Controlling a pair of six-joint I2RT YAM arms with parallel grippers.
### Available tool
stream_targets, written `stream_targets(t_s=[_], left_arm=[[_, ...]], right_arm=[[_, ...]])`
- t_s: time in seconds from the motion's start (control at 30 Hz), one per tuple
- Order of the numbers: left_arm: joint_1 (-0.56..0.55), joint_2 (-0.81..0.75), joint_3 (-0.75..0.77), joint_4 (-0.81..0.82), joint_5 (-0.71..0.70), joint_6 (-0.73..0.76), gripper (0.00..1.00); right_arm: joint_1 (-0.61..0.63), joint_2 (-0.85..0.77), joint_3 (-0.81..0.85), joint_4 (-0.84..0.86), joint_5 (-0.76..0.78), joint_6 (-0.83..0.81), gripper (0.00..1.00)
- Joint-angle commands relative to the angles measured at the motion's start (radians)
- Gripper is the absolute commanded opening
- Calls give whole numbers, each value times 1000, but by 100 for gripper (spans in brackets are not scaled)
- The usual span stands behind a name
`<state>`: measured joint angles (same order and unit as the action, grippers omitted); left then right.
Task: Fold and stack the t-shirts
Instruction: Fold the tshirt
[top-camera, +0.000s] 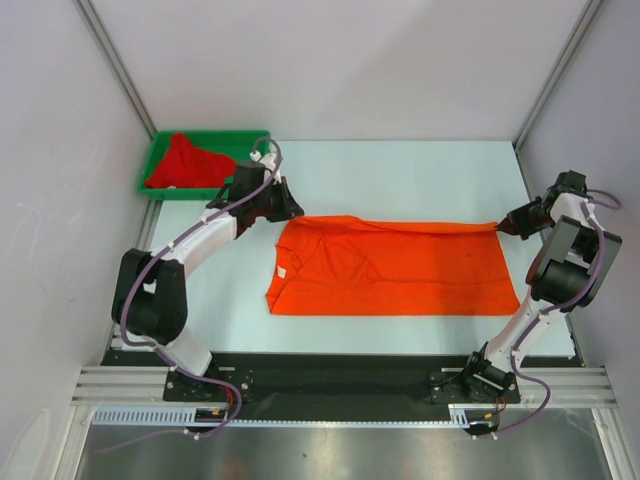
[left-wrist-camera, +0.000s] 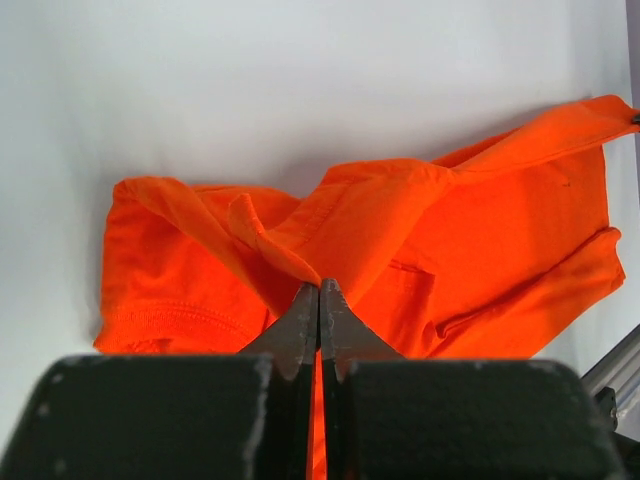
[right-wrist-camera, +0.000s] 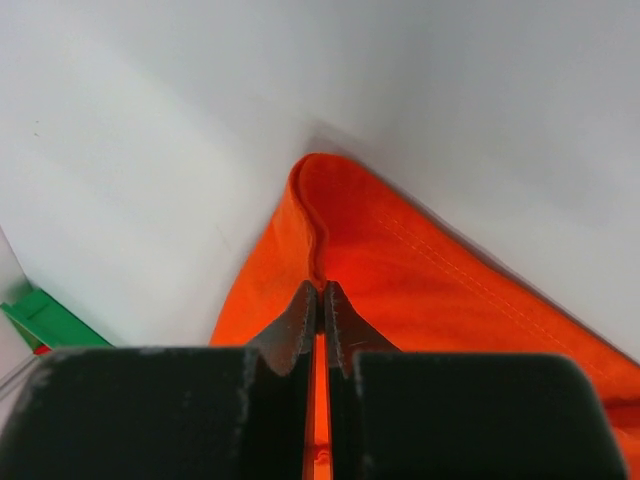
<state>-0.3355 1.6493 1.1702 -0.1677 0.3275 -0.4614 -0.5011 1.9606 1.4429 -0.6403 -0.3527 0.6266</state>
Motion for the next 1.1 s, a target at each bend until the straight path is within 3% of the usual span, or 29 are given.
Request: stream_targets(t_s=[0.0, 0.57, 1.07], left_arm=[[-3, -82, -40, 13, -15, 23, 0], [-23, -148, -175, -7, -8, 17, 0], [-30, -203, -271, -24, 13, 20, 0]], right_arm=[[-20, -95, -22, -28, 21, -16, 0], [-37, -206, -170, -93, 146, -70, 0], [-70, -223, -253, -55, 147, -79, 0]])
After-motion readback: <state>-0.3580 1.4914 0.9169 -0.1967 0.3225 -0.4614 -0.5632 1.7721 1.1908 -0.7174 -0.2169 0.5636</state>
